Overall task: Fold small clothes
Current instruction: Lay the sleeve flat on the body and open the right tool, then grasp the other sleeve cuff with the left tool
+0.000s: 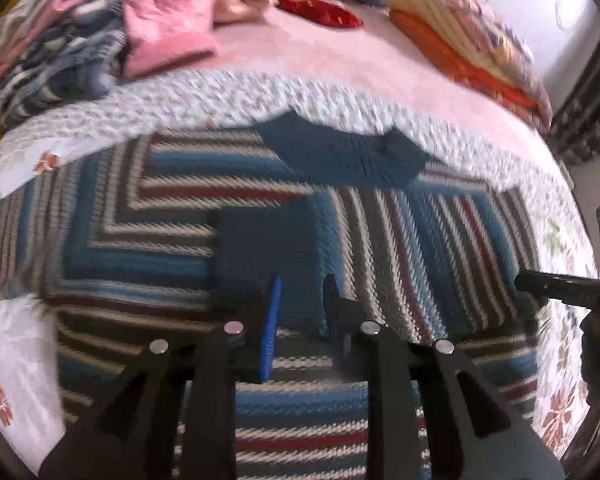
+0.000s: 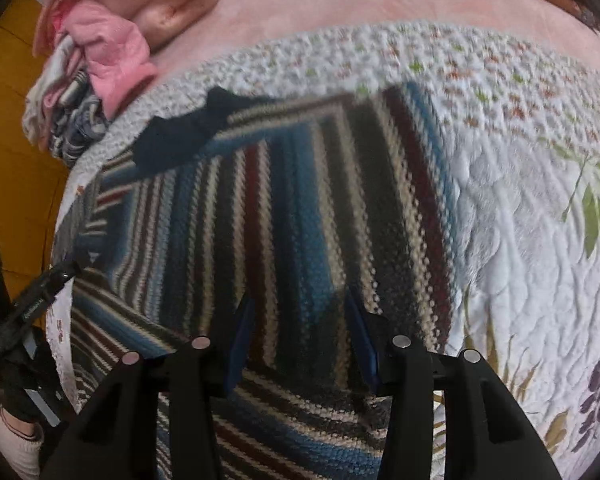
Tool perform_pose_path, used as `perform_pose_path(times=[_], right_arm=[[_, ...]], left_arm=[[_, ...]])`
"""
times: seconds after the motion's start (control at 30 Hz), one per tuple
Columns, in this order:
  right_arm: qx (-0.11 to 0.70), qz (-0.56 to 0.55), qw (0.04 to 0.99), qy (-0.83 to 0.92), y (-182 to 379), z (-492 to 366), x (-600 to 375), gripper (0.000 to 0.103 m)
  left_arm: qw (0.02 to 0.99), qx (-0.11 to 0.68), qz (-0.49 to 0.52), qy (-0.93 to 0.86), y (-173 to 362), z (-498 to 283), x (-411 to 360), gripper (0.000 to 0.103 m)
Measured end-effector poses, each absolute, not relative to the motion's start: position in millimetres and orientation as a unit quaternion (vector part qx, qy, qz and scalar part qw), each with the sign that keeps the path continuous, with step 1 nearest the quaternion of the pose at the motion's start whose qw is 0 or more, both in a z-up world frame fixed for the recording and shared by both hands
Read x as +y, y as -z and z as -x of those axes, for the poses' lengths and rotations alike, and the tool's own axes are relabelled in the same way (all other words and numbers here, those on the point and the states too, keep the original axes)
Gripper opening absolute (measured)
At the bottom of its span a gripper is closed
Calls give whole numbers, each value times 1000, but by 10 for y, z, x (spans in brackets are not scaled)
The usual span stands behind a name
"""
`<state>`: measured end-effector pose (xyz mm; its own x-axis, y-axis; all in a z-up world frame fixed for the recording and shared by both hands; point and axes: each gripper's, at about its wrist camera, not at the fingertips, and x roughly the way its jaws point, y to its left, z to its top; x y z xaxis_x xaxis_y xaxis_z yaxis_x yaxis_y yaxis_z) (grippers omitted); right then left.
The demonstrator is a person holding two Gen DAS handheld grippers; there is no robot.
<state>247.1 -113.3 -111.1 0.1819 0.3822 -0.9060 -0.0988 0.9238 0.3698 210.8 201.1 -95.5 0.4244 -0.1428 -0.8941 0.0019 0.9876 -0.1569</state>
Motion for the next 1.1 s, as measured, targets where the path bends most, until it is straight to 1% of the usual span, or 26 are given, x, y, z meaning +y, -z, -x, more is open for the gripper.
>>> perform_pose_path(times=[0.07,0.13,0.27,0.3,0.33,0.37,0.4,0.43,0.5,0.57,0.63,0.67,0.77,0.87,0.97,1.1], right_arm=[[622,-118,758,-155,1176,-2459,-1127,46],[624,-123,758,-146,1219,-2456,-1115,47],[625,-112,761,-131,1189,-2462,-1049,50],[624,-113,763,-127,1151,-2461,-1044,50],[622,-117,764,-124,1100,-2462,-1050,50],[619,-124,766,-123,1035,-2462,-1051,50],[613,-133,769,-124,926,-2449,-1042,50],[608,-138,771,-127,834,-2435,-1027,50],[599,-140,778,-131,605,-2378,-961,51],[589,-143,784,-135,424,-2318,-888,55],[577,-155,788,-145,259,-2223,-796,60],[576,-160,789,-144,229,-2193,-764,60],[578,-182,782,-147,197,-2081,-600,60],[582,-185,777,-153,201,-1978,-413,60],[584,-183,775,-157,242,-1893,-273,60],[594,-187,768,-150,391,-1887,-246,60]], left_arm=[[827,556,69,37,1170,-2153,2010,25],[826,556,80,41,1271,-2168,2067,27],[818,563,103,50,1182,-2170,2187,26],[819,562,104,50,1104,-2144,2257,28],[821,559,104,52,1029,-2129,2317,36],[827,550,101,55,907,-2076,2440,47],[832,543,99,55,804,-2032,2548,52],[836,537,97,52,699,-1989,2679,60],[841,531,96,38,518,-1904,3059,64],[839,534,104,16,427,-1777,3504,70],[835,538,115,-14,403,-1644,3946,71],[830,543,126,-29,421,-1568,4172,72],[812,550,180,-73,569,-1344,4854,72],[803,530,249,-114,760,-1136,5437,70],[785,526,297,-139,957,-1059,5817,69],[778,498,352,-153,1110,-1062,6194,69]])
